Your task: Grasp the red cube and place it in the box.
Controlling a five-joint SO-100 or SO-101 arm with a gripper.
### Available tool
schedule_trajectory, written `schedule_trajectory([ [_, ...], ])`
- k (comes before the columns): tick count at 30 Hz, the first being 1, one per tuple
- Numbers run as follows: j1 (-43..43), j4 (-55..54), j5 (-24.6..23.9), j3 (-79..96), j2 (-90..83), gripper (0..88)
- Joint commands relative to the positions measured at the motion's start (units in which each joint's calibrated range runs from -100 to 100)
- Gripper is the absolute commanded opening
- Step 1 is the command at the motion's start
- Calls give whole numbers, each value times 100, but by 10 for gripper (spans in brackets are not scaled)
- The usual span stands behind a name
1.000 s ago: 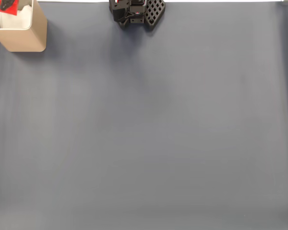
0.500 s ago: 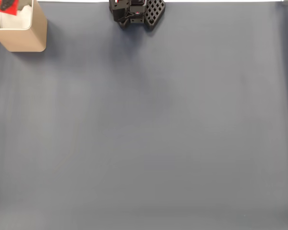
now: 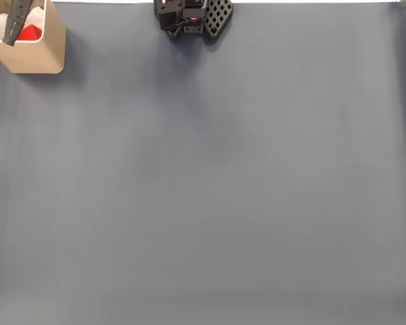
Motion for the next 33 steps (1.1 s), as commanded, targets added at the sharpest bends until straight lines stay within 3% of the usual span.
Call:
schedule_trajectory([
  [1, 25, -18, -5, -89, -150, 537],
  [24, -102, 72, -127, -144, -237, 494],
  [29, -102, 80, -171, -162, -237, 366],
  [33, -188, 105, -200, -263, -237, 164],
])
